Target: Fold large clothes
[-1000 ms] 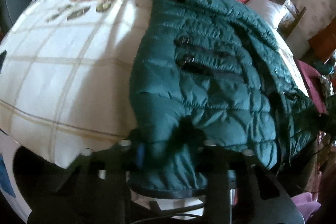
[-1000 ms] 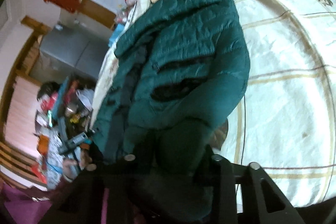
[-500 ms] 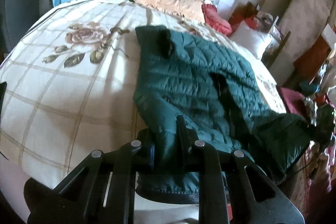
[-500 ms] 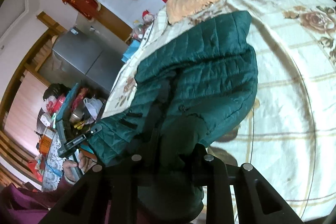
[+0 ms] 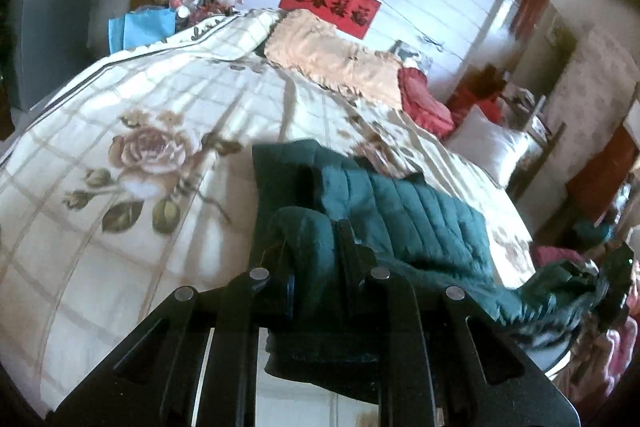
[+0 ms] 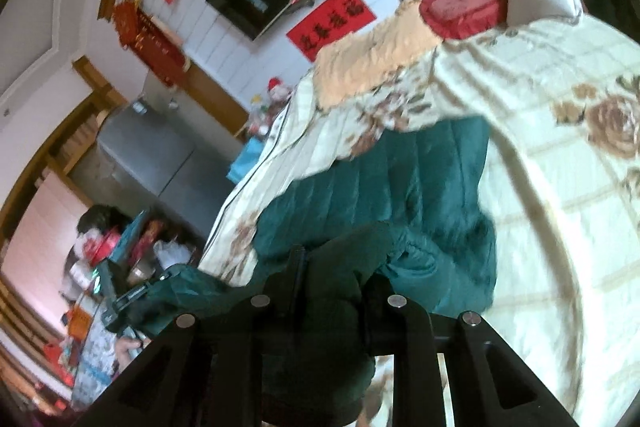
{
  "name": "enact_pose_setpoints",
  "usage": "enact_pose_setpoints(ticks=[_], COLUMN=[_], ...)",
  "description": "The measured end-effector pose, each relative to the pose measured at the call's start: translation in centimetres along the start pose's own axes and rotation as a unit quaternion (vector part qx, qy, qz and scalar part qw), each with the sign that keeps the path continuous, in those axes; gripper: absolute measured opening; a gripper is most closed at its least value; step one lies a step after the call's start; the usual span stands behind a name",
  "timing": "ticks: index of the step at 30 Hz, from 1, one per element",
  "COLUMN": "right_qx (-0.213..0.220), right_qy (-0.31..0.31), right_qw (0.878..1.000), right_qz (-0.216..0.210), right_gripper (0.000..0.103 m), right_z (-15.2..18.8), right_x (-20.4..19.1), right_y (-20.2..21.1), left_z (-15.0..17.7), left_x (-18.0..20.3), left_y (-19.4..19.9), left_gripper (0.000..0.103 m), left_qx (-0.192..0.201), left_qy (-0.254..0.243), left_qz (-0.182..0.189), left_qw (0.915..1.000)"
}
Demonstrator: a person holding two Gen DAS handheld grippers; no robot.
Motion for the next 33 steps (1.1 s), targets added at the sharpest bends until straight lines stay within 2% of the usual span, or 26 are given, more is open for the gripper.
enact_pose_setpoints(ticks=[4, 12, 19, 23, 25, 27, 29, 30, 33], right_qx=[0.014, 0.014, 0.016, 0.016, 0.01, 0.022, 0.033, 0.036, 0.05], right_qy=[-0.005, -0.014, -0.055, -0.079, -0.109, -0.134, -0.14, -0.131, -0.088], right_qw=[1.0, 0.997, 0.992, 0.988, 0.986, 0.986, 0.987, 0.988, 0.99], right_qz=[0.028, 0.074, 0.115, 0.133, 0.126, 0.095, 0.073, 0.071, 0.1], right_gripper=[0.021, 0.021, 0.021, 0.021, 0.025, 0.031, 0.042, 0.045, 0.066], right_z=[-3.1, -8.5, -11.6, -12.3, -12.3, -12.4, -12.6, -12.8, -13.5], right_x=[0.5, 2.3, 6.4, 8.4, 9.8, 10.6, 10.5, 10.1, 8.0], right_y=[-2.7, -7.7, -12.7, -15.5, -16.7, -16.5, -15.7, -15.1, -13.7], left_z=[-2.5, -6.0, -6.7, -6.6, -6.5, -6.5, -6.9, -7.3, -8.5], left_x=[0.0, -1.1, -2.8, -3.1, -3.7, -4.4, -5.0, -5.3, -5.4], left_y=[-3.7, -11.1, -17.1, -19.4, -20.0, -20.0, -19.8, -19.6, -18.2], left_gripper=[0.016, 0.016, 0.016, 0.019, 0.021, 0.025, 0.028, 0.028, 0.032], left_qx=[-0.008, -0.03, -0.054, -0.062, -0.064, -0.066, -0.076, -0.082, -0.078], left_qy=[0.01, 0.024, 0.039, 0.042, 0.062, 0.08, 0.092, 0.099, 0.109], left_qz=[-0.015, -0.058, -0.089, -0.089, -0.068, -0.041, -0.009, 0.007, 0.029], left_qw=[0.9998, 0.9976, 0.9938, 0.9932, 0.9937, 0.9938, 0.9929, 0.9917, 0.9905])
Point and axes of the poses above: each gripper's, at about its wrist camera, not at the fingertips, and y roughly against the way its jaws point, x to its right, z to its underside, the point moved 2 cm from there along -y, roughly the way its jaws point, and after that the axes turned 7 degrees about -y, right-handed, at the moved point
